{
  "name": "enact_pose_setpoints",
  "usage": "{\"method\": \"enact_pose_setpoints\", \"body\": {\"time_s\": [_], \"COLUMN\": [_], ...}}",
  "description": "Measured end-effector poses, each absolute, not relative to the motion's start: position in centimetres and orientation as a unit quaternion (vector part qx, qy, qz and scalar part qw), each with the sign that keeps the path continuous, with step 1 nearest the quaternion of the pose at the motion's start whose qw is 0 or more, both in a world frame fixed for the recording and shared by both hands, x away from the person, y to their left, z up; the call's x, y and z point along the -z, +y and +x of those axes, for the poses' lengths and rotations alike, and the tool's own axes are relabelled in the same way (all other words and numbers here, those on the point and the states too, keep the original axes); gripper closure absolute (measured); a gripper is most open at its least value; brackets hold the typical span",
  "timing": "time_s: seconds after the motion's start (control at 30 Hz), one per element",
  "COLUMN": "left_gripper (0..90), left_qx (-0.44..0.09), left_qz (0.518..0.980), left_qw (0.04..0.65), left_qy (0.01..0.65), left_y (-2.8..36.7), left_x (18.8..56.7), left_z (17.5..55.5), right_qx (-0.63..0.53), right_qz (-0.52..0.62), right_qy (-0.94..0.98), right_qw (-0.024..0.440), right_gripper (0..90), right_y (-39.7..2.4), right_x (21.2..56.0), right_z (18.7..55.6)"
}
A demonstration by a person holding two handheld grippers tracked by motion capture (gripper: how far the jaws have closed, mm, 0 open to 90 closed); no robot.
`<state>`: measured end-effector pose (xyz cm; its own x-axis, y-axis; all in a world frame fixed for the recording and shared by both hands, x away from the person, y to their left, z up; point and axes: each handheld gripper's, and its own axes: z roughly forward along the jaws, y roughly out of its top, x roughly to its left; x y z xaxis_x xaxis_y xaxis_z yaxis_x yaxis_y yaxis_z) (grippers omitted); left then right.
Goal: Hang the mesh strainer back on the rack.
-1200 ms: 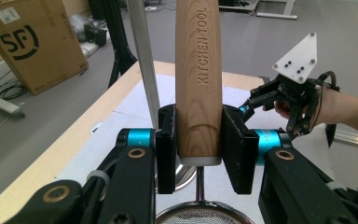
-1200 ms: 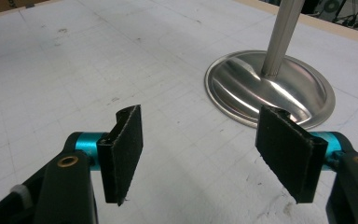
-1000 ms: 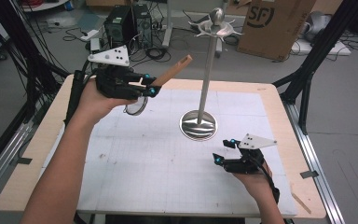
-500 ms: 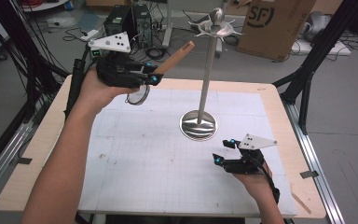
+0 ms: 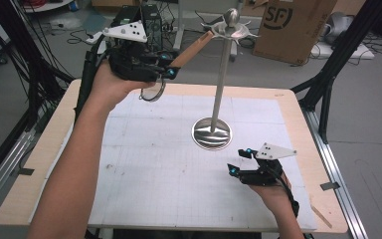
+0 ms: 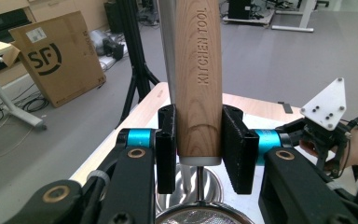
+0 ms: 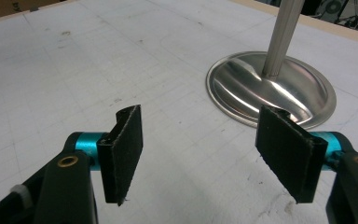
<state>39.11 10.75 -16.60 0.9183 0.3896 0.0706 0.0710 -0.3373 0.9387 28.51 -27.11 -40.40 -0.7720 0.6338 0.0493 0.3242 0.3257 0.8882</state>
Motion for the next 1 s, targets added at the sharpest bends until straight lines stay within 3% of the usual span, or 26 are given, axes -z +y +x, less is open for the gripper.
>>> {"method": "enact_pose_setpoints", "body": {"time_s": [0.47, 1.0], "left_gripper": [68.9, 68.8], "left_qx": [-0.147, -0.155], "left_qz": [0.809, 0.813], "left_qw": [0.549, 0.536], "left_qy": [0.152, 0.166], "left_y": [10.4, 7.5], "left_x": [16.9, 18.5], "left_z": [39.8, 40.3], "right_qx": [-0.499, -0.5], "right_qz": [0.301, 0.301], "right_qy": [0.798, 0.797], "right_qw": [0.156, 0.155], "right_gripper": [31.7, 31.8], "right_y": [-27.4, -27.4], "right_x": [40.3, 40.3], "right_z": [28.4, 28.4]}}
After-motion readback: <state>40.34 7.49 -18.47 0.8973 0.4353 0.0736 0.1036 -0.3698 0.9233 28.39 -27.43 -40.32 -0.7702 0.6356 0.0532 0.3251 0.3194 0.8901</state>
